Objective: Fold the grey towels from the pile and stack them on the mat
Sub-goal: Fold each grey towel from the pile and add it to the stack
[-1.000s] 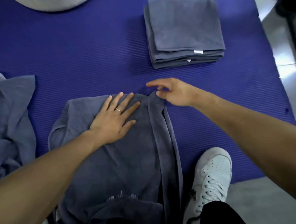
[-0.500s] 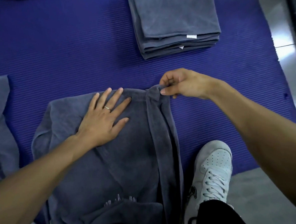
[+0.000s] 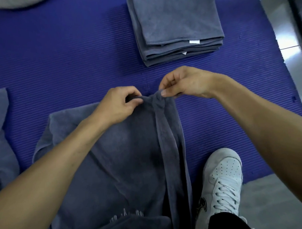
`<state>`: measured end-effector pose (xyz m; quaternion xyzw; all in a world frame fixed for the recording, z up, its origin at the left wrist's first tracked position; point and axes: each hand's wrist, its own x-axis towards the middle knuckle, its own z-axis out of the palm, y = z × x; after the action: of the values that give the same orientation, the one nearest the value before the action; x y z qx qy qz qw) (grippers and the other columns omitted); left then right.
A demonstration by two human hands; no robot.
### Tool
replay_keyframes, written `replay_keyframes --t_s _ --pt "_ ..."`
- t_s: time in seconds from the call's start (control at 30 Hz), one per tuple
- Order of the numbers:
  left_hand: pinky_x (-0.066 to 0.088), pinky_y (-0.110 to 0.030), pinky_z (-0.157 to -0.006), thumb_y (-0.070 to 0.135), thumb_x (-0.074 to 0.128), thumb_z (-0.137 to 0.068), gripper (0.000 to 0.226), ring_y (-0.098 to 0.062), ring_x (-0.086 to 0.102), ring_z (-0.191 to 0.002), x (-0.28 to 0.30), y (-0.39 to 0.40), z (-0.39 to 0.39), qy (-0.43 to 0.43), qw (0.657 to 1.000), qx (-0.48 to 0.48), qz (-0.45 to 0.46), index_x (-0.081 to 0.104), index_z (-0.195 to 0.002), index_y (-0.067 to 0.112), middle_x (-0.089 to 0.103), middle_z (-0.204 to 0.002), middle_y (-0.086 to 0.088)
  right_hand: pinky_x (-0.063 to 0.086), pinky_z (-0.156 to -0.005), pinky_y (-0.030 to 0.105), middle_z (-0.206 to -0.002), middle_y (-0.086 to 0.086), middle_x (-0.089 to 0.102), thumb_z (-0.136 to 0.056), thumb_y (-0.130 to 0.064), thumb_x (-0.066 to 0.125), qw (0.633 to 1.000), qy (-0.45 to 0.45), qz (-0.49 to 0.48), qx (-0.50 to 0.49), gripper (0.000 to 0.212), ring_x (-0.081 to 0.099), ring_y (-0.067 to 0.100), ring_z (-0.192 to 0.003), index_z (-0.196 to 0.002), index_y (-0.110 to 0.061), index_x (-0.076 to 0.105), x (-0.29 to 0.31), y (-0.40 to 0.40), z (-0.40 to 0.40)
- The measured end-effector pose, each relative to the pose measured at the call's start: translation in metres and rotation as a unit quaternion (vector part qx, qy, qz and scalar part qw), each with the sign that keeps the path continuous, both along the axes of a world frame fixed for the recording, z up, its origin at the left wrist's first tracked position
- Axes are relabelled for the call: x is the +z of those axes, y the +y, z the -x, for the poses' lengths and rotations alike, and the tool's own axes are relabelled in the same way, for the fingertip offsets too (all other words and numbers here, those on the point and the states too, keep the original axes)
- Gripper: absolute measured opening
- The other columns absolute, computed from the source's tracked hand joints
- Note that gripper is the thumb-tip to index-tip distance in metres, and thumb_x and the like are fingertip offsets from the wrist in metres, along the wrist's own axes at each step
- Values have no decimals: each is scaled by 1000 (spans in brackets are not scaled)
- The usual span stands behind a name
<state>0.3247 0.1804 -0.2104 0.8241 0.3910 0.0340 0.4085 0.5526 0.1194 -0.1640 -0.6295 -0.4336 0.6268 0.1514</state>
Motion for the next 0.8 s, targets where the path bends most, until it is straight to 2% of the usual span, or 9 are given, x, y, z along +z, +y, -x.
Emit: replay_keyframes --t_s 0.07,0.17,0.27,0.37,0.47,0.53,0.63,0.7,0.8 --pt "38 -6 -69 21 68 -91 4 -6 61 -80 1 3 4 -6 1000 29 2 70 -88 23 68 -82 11 50 -81 29 -84 9 64 -86 -1 70 996 -13 -55 -67 13 57 15 -79 -83 -14 69 -6 -5 -4" --pt "43 -15 -70 22 71 -89 3 -4 59 -71 0 7 7 -2 997 75 16 70 -87 23 66 -78 13 47 -70 21 -75 5 62 -84 8 67 981 -74 -113 -141 23 55 14 -71 -79 -14 69 -16 -19 -13" --pt "43 -14 -70 24 71 -89 4 4 59 -74 0 9 2 22 997 69 10 70 -85 27 65 -77 18 49 -71 29 -82 6 68 -89 8 56 976 -131 -96 -143 25 59 17 -74 -92 -11 72 -26 -23 -18" --pt "46 -18 -73 34 67 -90 12 -4 63 -80 3 10 -4 38 997 62 18 74 -89 24 70 -82 12 54 -75 31 -90 -1 72 -95 -24 63 980 -133 -35 -143 14 66 15 -77 -103 -16 71 -21 -14 -15" --pt "48 -24 -73 42 66 -90 21 -9 64 -80 5 12 -6 55 997 53 26 75 -92 23 72 -84 7 52 -70 24 -83 -7 68 -81 -54 73 975 -220 -13 -40 33 63 9 -78 -89 -21 72 -18 -4 -4" --pt "43 -15 -66 37 67 -90 16 -6 63 -79 3 15 -7 72 996 43 21 73 -88 22 70 -83 8 46 -64 22 -76 -8 64 -81 -38 78 968 -252 -7 -1 19 60 9 -76 -81 -21 70 -21 0 1" --pt "36 -9 -64 30 70 -90 9 1 59 -76 -2 17 -6 65 995 73 7 71 -85 23 67 -79 12 48 -65 21 -71 -8 65 -81 -16 79 972 -210 -47 -94 13 60 5 -69 -75 -22 69 -27 -4 0" --pt "37 -10 -66 28 71 -89 7 2 57 -74 -4 11 -6 36 994 108 -7 71 -86 22 66 -79 13 49 -62 15 -71 -8 66 -82 -17 79 958 -208 -100 -170 10 60 2 -67 -79 -21 70 -30 -16 -1" --pt "41 -17 -74 27 71 -88 5 -2 59 -79 -12 7 -5 22 994 109 -21 72 -88 22 68 -83 13 51 -63 18 -73 -8 63 -82 -25 79 944 -262 -124 -158 14 58 3 -68 -86 -19 67 -43 -32 2"
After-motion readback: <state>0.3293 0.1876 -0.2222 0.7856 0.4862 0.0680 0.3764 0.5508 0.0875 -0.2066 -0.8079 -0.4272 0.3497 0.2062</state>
